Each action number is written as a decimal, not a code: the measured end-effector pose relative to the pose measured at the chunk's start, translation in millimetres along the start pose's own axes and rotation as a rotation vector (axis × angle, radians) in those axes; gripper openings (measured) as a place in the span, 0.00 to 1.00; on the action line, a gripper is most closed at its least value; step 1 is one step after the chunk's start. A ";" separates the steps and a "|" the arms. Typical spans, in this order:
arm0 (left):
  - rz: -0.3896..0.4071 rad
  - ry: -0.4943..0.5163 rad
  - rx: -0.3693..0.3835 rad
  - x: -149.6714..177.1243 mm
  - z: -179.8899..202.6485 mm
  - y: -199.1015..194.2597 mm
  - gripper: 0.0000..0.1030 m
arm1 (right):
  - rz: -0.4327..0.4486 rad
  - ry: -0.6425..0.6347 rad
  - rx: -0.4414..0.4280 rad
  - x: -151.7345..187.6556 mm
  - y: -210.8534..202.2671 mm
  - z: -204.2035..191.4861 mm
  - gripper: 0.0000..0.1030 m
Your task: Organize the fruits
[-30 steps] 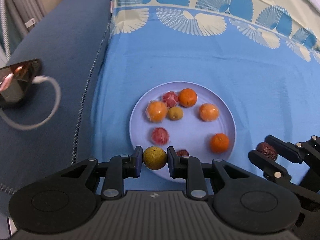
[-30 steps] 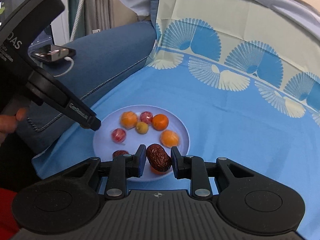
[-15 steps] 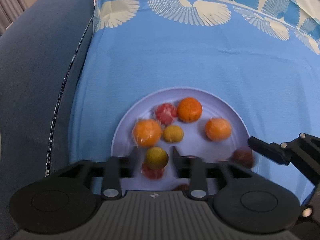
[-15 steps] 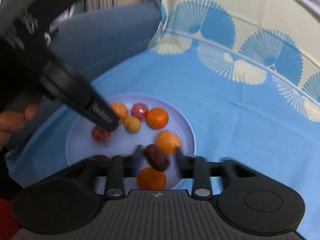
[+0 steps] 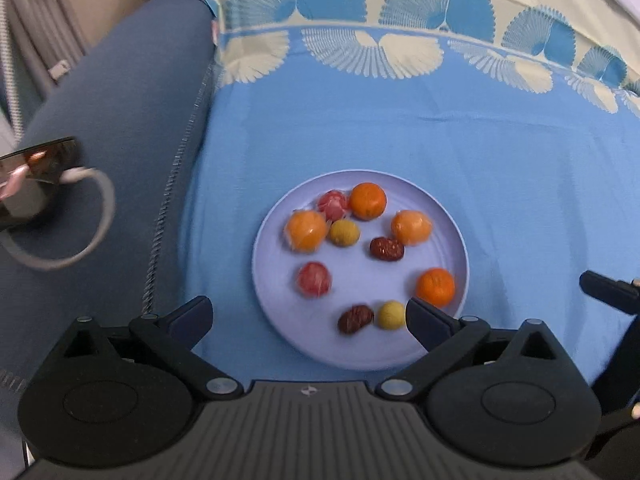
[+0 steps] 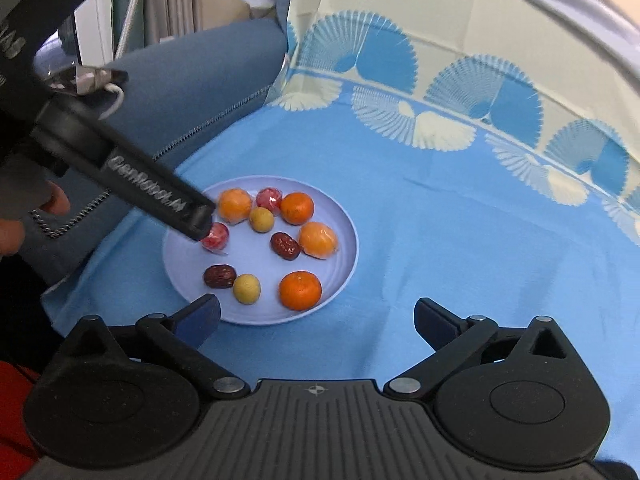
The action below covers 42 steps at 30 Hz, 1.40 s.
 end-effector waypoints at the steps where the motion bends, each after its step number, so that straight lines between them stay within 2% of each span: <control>1: 0.011 -0.005 -0.012 6.8 0.5 -9.0 1.00 | 0.013 0.007 0.014 2.6 -7.0 0.3 0.99; 8: 0.023 -0.042 -0.091 46.2 5.5 -49.9 1.00 | 0.089 0.027 0.016 12.8 -44.1 -0.6 0.99; 12: 0.037 -0.061 -0.098 59.1 7.7 -63.0 1.00 | 0.111 0.006 0.011 21.6 -57.6 -4.6 0.99; 19: 0.101 -0.058 -0.146 68.9 18.8 -84.1 1.00 | 0.156 -0.014 0.004 25.3 -76.3 -10.7 0.99; 26: 0.102 -0.060 -0.188 69.8 19.8 -88.8 1.00 | 0.181 -0.029 0.004 26.1 -85.9 -14.2 0.99; 32: 0.118 -0.079 -0.160 68.7 12.1 -92.8 1.00 | 0.190 -0.035 0.008 26.6 -88.4 -15.2 0.99; 42: 0.086 -0.052 -0.150 68.8 17.5 -86.8 1.00 | 0.185 -0.036 0.011 26.6 -87.2 -16.8 0.99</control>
Point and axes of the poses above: each gripper's, at about its wrist camera, not at the fingertips, and y roughly the way its jaws point, z to its right, x to its underside, the point moved 1 cm from there along y, roughly the way its jaws point, and after that the axes turned 15 degrees about y, right-handed, at the moved point
